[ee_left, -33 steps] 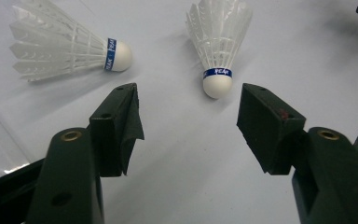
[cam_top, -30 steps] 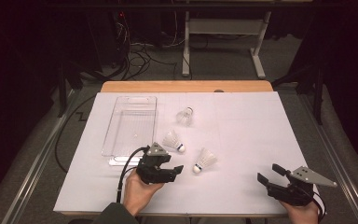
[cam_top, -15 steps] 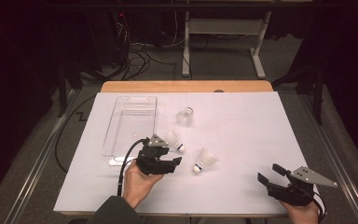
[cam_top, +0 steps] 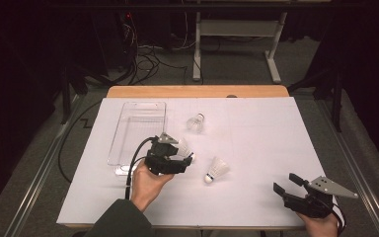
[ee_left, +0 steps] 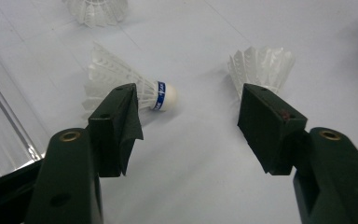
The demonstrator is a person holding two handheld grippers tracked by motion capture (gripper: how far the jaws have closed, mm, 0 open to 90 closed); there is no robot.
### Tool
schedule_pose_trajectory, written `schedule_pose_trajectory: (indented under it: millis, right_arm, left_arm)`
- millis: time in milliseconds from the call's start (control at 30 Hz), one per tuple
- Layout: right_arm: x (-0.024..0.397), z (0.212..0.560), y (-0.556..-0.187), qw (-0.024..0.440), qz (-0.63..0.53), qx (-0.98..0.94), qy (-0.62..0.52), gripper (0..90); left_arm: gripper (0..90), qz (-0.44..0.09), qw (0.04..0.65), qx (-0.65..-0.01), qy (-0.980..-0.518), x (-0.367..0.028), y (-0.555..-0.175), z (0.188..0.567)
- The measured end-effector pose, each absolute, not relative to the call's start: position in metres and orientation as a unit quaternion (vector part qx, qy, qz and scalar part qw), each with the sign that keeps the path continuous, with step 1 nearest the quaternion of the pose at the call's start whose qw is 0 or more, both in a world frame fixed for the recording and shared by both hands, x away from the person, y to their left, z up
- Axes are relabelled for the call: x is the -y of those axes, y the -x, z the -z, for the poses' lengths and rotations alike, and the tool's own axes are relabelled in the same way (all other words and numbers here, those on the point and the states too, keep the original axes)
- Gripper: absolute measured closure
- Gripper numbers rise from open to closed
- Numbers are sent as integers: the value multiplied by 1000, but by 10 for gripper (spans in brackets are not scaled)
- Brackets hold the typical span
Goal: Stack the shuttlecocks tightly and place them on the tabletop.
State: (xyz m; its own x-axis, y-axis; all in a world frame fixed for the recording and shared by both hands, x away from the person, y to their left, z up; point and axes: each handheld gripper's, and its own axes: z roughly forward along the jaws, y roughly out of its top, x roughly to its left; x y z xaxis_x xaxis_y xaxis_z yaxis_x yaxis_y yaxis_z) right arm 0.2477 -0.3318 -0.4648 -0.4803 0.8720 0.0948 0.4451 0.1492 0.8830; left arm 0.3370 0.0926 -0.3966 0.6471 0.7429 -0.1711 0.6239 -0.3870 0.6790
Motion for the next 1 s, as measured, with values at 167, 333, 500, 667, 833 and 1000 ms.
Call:
schedule_pose_trajectory:
  millis: [167,333,500,667,833,1000]
  right_arm:
    - [331,465,-248,229,-466,-724,-454,285]
    - [331,465,-248,229,-466,-724,-455,286]
    - [331,465,-248,228,-466,-724,-454,286]
    - [331,465,-248,226,-467,-723,-456,285]
    - [330,465,-248,226,-467,-723,-456,284]
    - [330,465,-248,226,-467,-726,-451,285]
  left_arm:
    - [384,-82,363,-418,-829,-93,-345,394]
    - [385,-83,362,-421,-827,-92,-351,393]
    - [379,-91,351,-428,-828,-91,-361,388]
    - [376,-88,345,-435,-827,-93,-368,388]
    - [376,-90,332,-442,-829,-92,-377,386]
    - [377,-90,329,-445,-828,-91,-383,384]
